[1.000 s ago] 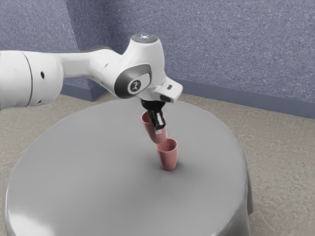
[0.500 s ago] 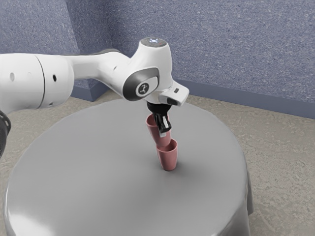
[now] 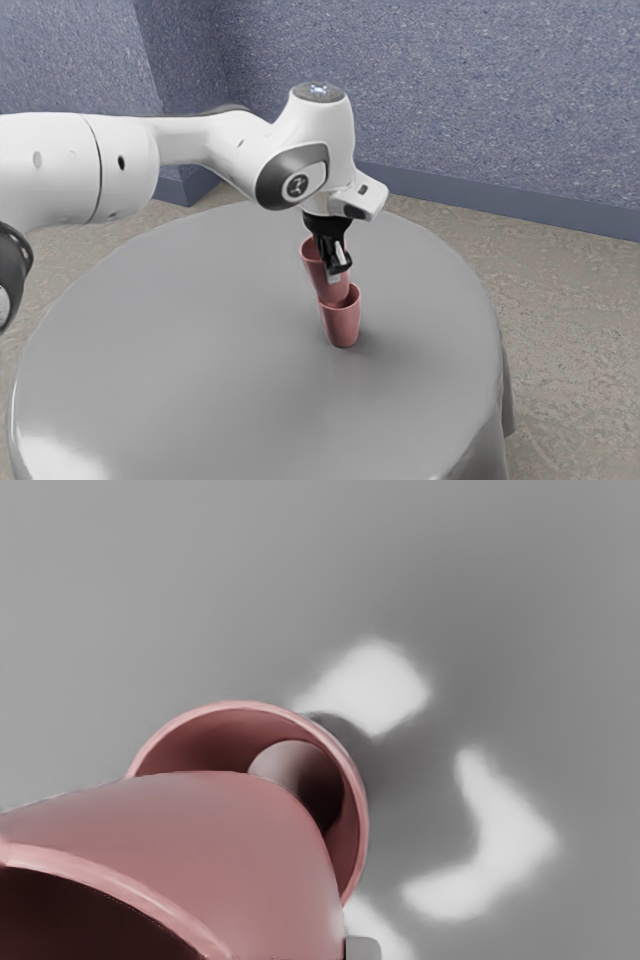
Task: Place the left cup onto the right cup
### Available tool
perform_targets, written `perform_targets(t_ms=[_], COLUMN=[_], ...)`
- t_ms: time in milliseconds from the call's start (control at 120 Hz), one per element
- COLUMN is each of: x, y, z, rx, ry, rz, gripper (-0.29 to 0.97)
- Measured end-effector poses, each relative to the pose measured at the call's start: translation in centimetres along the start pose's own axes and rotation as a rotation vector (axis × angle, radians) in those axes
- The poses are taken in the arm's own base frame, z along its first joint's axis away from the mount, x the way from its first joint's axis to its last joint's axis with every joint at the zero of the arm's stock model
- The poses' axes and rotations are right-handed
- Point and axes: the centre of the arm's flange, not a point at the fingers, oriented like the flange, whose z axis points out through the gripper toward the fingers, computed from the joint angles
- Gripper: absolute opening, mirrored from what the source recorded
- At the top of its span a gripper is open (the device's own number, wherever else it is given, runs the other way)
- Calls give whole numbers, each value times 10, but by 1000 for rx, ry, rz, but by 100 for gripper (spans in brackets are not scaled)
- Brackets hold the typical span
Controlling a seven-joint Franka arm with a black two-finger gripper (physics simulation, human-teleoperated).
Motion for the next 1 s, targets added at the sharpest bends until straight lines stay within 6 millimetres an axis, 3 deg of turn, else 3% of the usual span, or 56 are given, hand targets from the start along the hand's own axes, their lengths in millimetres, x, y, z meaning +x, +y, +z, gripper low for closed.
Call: perform_targets(t_ms=[1000], x=[7], y=[9], z=[23], rx=[-11], ry=[-21], rz=[-10], gripper=[-11])
